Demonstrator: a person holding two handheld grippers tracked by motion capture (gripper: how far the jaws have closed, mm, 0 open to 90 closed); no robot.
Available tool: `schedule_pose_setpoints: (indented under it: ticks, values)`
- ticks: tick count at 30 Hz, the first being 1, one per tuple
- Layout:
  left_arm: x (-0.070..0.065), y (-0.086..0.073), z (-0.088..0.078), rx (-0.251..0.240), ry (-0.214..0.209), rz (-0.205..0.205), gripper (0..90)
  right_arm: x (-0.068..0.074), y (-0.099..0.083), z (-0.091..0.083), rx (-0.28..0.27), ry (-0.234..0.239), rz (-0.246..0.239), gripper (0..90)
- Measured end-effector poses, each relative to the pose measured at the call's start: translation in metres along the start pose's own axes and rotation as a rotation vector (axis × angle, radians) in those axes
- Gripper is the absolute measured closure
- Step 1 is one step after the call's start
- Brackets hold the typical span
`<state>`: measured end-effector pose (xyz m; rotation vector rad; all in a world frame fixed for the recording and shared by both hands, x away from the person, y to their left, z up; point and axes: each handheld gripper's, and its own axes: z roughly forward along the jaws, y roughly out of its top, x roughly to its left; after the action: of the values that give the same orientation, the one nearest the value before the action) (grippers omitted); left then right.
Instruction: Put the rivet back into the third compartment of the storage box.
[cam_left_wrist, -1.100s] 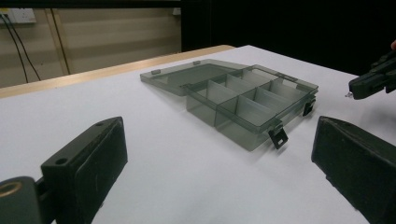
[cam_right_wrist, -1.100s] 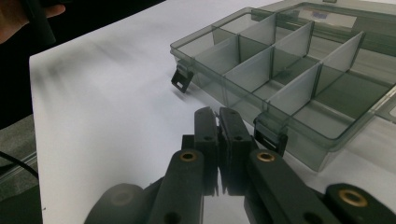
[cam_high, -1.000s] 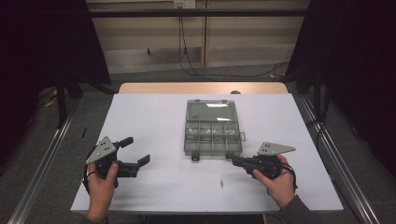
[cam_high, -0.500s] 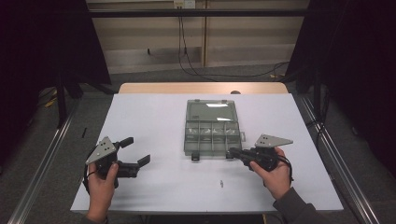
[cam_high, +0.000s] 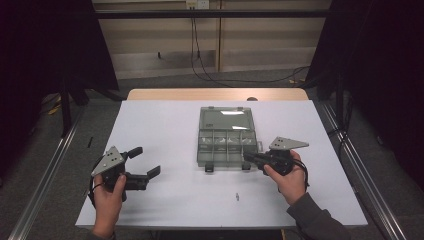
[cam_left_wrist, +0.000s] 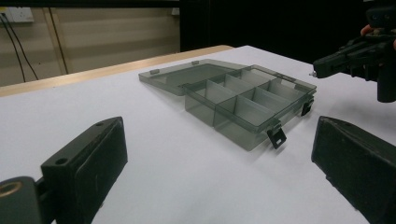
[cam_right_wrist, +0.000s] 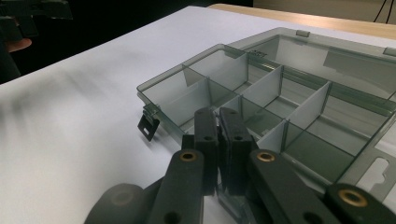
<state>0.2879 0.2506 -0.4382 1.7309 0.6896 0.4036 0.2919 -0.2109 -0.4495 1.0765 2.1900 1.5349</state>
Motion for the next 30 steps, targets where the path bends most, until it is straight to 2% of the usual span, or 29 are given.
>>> schedule_pose_setpoints:
  ticks: [17,30]
  values:
    - [0.0,-0.001,0.001,0.007,0.004,-0.01,3.5,-0.007,0.013,0.014,-0.002,-0.02,-0.01,87.9]
    - [0.0,-0.001,0.002,0.007,-0.002,-0.018,3.4,-0.016,0.021,0.024,0.002,-0.062,-0.004,87.9]
